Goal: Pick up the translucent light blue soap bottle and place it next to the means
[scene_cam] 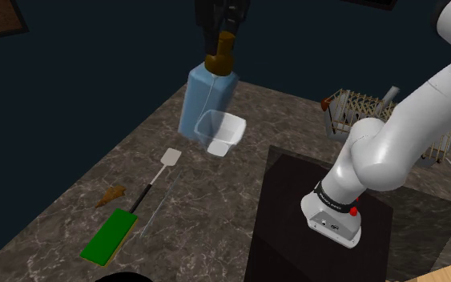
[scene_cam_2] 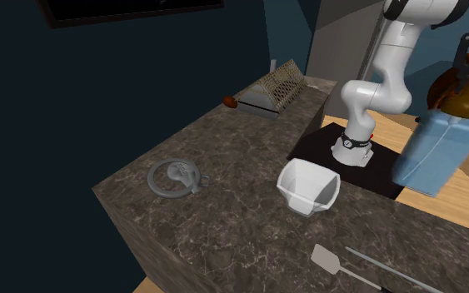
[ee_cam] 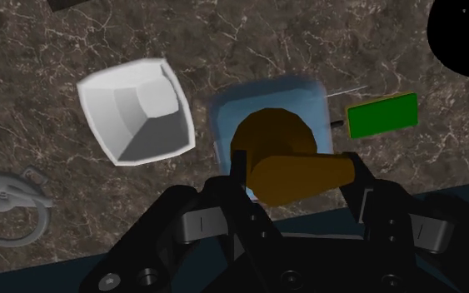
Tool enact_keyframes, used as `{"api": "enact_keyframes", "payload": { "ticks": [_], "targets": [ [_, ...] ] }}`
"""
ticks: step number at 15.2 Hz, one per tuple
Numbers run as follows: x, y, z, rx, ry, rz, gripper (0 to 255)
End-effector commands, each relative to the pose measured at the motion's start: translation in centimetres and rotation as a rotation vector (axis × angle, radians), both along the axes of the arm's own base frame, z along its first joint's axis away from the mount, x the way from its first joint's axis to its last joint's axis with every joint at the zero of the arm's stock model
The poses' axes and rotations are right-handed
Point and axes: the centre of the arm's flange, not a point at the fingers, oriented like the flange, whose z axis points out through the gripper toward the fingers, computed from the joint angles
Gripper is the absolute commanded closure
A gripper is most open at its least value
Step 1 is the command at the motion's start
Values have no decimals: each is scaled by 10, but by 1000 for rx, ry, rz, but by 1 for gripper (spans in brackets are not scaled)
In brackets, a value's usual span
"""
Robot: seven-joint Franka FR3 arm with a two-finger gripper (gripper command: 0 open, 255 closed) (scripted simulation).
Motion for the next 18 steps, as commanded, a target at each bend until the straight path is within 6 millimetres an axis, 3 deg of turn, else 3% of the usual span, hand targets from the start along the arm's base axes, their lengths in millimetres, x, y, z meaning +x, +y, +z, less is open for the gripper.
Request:
{"api": "enact_keyframes", "payload": {
  "ticks": [1, 12, 13, 18],
  "targets": [
    [-7, 25, 10, 1, 0, -2, 255],
    [-51, 159, 47, 1, 0, -2, 255],
    [-59, 182, 53, 1, 0, -2, 255],
    [-59, 182, 27, 1, 0, -2, 255]
  ]
}}
